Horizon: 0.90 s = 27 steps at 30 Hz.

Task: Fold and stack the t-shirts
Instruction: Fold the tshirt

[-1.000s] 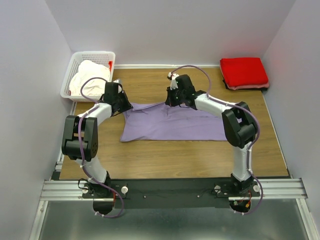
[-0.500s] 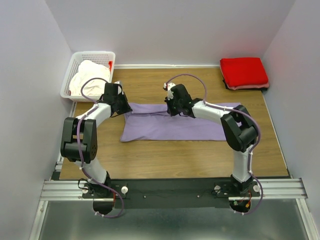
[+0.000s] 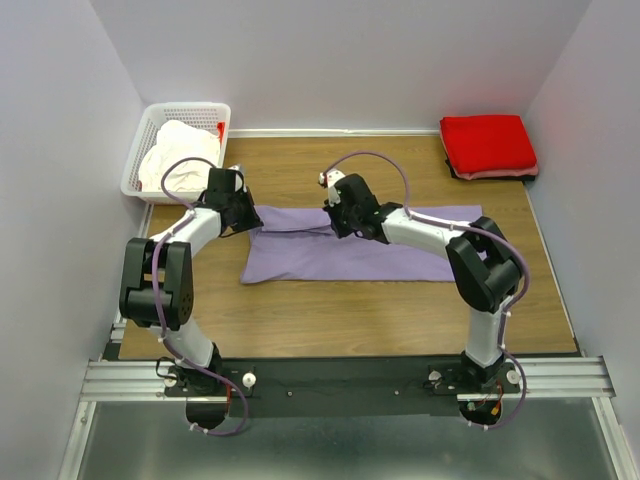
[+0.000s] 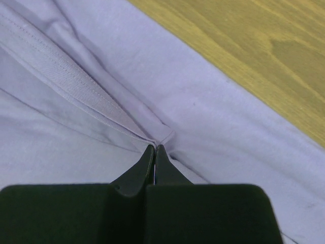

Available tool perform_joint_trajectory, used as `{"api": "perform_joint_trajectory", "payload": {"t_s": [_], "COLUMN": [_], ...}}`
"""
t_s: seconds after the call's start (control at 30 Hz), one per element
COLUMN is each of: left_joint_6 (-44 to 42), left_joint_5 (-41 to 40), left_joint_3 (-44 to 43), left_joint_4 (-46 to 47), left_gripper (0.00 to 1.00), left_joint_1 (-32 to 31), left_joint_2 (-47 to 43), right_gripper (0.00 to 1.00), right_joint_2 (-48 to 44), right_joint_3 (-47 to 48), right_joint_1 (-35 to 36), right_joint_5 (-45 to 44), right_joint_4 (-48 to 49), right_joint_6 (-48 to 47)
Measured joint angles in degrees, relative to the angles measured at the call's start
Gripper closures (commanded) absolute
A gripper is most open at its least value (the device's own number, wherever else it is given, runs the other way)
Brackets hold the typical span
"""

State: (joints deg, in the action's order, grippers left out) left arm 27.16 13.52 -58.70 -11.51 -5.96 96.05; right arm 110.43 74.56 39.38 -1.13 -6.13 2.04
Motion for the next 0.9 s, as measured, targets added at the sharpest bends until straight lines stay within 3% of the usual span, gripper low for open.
{"api": "perform_joint_trajectory", "payload": {"t_s": [0.13,0.33,0.4,0.53,0.63,0.73,0.9], "left_joint_6": [0.0,0.04,0.04,-0.04,-0.39,-1.07,-0.55], "left_joint_5": [-0.04,-0.42,-0.44,-1.07,-1.9,-3.76,-5.22], "left_joint_3": [1.09,4.0,4.85,6.62,7.08,8.0,11.91], "left_joint_4": [-0.35,-0.61,-0.66,-1.14,-1.57,-2.45,-4.94], "left_gripper": [1.0,1.0,0.92,0.86,0.74,0.63,0.57], "left_joint_1": [0.0,0.0,0.0,0.0,0.0,0.0,-0.17], "left_joint_2": [-0.92,-2.27,-2.49,-5.01,-7.54,-13.11,-22.29], "right_gripper": [0.99,0.85,0.81,0.67,0.58,0.53,0.4], "right_joint_2": [0.0,0.0,-0.11,-2.36,-5.42,-12.46,-22.73], "right_joint_3": [-1.07,-3.13,-3.69,-5.35,-6.67,-8.9,-17.99], "right_joint_1": [1.33,2.27,2.32,2.29,2.27,2.29,2.29], "right_joint_5": [-1.38,-2.08,-2.08,-2.27,-2.51,-2.71,-7.85], "right_joint_4": [0.02,0.02,-0.02,-0.42,-0.59,0.09,-0.04], "right_joint_6": [-0.17,-0.07,0.07,0.48,0.76,1.2,3.82]}}
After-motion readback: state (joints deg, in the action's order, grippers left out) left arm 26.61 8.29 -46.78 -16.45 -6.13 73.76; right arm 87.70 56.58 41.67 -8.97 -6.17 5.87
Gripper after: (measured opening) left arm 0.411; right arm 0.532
